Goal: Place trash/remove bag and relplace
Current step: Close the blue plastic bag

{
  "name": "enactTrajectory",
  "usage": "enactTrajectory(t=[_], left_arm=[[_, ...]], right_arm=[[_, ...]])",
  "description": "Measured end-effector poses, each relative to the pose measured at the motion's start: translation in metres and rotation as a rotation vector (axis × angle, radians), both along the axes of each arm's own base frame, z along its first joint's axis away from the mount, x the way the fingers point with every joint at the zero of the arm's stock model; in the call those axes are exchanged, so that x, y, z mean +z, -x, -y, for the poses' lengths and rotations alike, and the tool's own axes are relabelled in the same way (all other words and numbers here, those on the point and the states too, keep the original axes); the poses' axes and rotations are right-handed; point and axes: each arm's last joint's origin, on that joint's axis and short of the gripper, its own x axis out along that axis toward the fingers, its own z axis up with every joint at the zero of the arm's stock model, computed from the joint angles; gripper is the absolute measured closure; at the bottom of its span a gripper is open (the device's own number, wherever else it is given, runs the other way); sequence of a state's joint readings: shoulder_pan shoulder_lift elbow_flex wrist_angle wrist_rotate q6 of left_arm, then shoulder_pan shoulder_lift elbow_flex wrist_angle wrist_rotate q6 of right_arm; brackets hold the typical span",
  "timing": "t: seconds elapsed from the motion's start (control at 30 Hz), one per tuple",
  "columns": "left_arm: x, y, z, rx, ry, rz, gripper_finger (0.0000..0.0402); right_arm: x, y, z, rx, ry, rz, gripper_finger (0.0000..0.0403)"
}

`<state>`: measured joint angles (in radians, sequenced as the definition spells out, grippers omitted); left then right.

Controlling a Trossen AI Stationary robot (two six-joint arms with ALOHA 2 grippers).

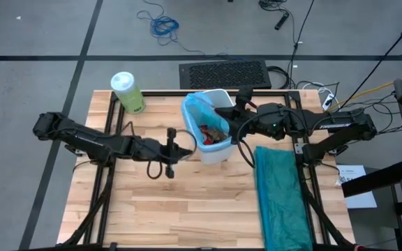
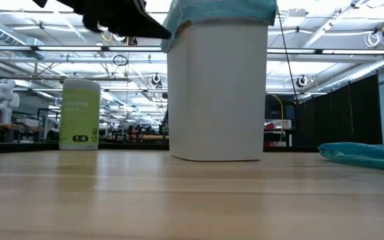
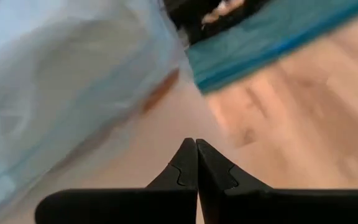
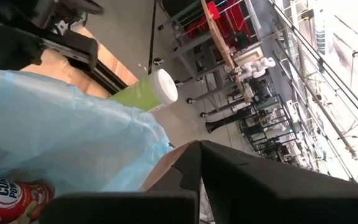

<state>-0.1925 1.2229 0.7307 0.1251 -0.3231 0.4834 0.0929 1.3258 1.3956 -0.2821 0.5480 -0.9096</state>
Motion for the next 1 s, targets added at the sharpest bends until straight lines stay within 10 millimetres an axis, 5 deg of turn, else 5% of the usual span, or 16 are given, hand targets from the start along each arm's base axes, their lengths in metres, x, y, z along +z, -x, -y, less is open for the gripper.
enactTrajectory(t=[0.23, 0.7, 1.0], left_arm=[[-0.001, -0.007, 0.008, 0.115, -0.269, 0.024, 0.0402], [0.005, -0.007, 0.017, 0.1, -0.268, 0.07, 0.04], [0.011, -0.008, 0.016, 0.111, -0.249, 0.128, 0.031]], right_arm=[[0.0, 0.0, 0.0, 0.0, 0.0, -0.001, 0.0403], [-0.003, 0.001, 0.0, -0.005, -0.017, -0.025, 0.0403], [-0.004, 0.001, 0.0, -0.006, -0.019, -0.027, 0.0403]])
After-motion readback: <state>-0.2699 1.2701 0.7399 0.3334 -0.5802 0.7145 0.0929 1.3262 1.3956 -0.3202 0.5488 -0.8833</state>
